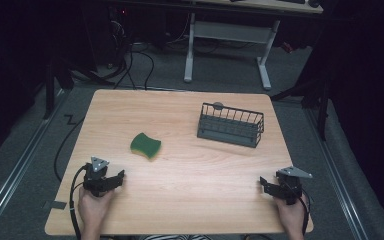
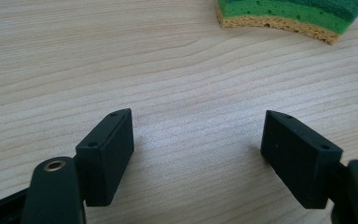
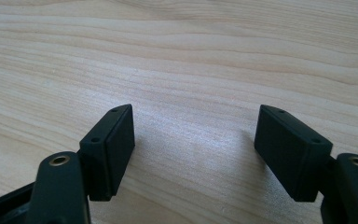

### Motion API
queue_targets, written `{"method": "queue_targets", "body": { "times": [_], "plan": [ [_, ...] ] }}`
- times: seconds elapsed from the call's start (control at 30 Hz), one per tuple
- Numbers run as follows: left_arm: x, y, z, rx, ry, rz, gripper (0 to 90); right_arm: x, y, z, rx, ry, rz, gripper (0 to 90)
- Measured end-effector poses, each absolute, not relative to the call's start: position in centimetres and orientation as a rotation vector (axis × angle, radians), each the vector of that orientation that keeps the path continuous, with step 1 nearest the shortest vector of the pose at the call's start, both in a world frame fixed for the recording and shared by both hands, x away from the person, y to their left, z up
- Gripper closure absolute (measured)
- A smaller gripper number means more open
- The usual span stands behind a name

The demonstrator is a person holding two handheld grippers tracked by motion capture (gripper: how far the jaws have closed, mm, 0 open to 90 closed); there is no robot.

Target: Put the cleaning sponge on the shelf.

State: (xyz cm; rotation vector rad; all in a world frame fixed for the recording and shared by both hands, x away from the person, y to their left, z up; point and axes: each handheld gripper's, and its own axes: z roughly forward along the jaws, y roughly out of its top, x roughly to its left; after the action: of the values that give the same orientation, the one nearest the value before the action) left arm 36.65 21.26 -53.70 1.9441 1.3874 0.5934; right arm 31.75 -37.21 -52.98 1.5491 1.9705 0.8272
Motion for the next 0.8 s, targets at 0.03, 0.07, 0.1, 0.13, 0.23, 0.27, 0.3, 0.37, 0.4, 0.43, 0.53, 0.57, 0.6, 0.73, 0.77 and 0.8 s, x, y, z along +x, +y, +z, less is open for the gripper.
{"method": "queue_targets", "body": {
  "times": [0.03, 0.07, 0.1, 0.13, 0.23, 0.27, 0.3, 0.37, 0.4, 0.43, 0.53, 0.57, 0.6, 0.73, 0.77, 0.8],
  "plan": [
    [36.65, 21.26, -53.70, 1.943, 1.389, 0.594, 26.1, 31.75, -37.20, -52.98, 1.550, 1.971, 0.828, 28.8],
    [36.65, 21.26, -53.70, 1.943, 1.389, 0.594, 26.1, 31.75, -37.20, -52.98, 1.550, 1.971, 0.827, 28.7],
    [36.64, 21.25, -53.70, 1.943, 1.389, 0.595, 26.1, 31.75, -37.20, -52.98, 1.550, 1.971, 0.827, 28.7],
    [36.65, 21.25, -53.70, 1.943, 1.389, 0.596, 26.2, 31.75, -37.20, -52.98, 1.550, 1.971, 0.827, 28.8],
    [36.64, 21.24, -53.70, 1.943, 1.389, 0.596, 26.2, 31.76, -37.20, -52.98, 1.550, 1.971, 0.827, 28.8],
    [36.64, 21.24, -53.70, 1.942, 1.391, 0.598, 26.2, 31.76, -37.20, -52.98, 1.550, 1.970, 0.828, 28.8],
    [36.64, 21.25, -53.69, 1.943, 1.392, 0.596, 26.6, 31.76, -37.19, -52.97, 1.551, 1.971, 0.828, 28.8],
    [36.64, 21.28, -53.69, 1.935, 1.396, 0.602, 27.0, 31.77, -37.19, -52.97, 1.551, 1.970, 0.828, 28.9],
    [36.62, 21.32, -53.67, 1.927, 1.406, 0.607, 29.2, 31.79, -37.21, -52.97, 1.550, 1.972, 0.829, 29.1],
    [36.61, 21.33, -53.67, 1.919, 1.412, 0.609, 31.5, 31.81, -37.22, -52.96, 1.550, 1.974, 0.831, 29.4],
    [36.61, 21.37, -53.68, 1.918, 1.408, 0.599, 30.9, 32.01, -37.29, -52.96, 1.541, 1.982, 0.834, 29.7],
    [36.58, 21.38, -53.68, 1.921, 1.404, 0.599, 30.1, 32.10, -37.31, -52.95, 1.535, 1.989, 0.835, 29.7],
    [36.57, 21.29, -53.68, 1.929, 1.401, 0.602, 29.8, 32.12, -37.33, -52.95, 1.532, 1.992, 0.836, 29.7],
    [36.58, 21.27, -53.68, 1.932, 1.398, 0.602, 29.3, 32.11, -37.34, -52.95, 1.528, 1.990, 0.833, 30.1],
    [36.58, 21.28, -53.68, 1.934, 1.395, 0.599, 29.0, 32.08, -37.30, -52.95, 1.538, 1.983, 0.832, 30.3],
    [36.59, 21.28, -53.69, 1.936, 1.390, 0.591, 28.0, 32.09, -37.29, -52.94, 1.543, 1.979, 0.833, 30.6]
  ]
}}
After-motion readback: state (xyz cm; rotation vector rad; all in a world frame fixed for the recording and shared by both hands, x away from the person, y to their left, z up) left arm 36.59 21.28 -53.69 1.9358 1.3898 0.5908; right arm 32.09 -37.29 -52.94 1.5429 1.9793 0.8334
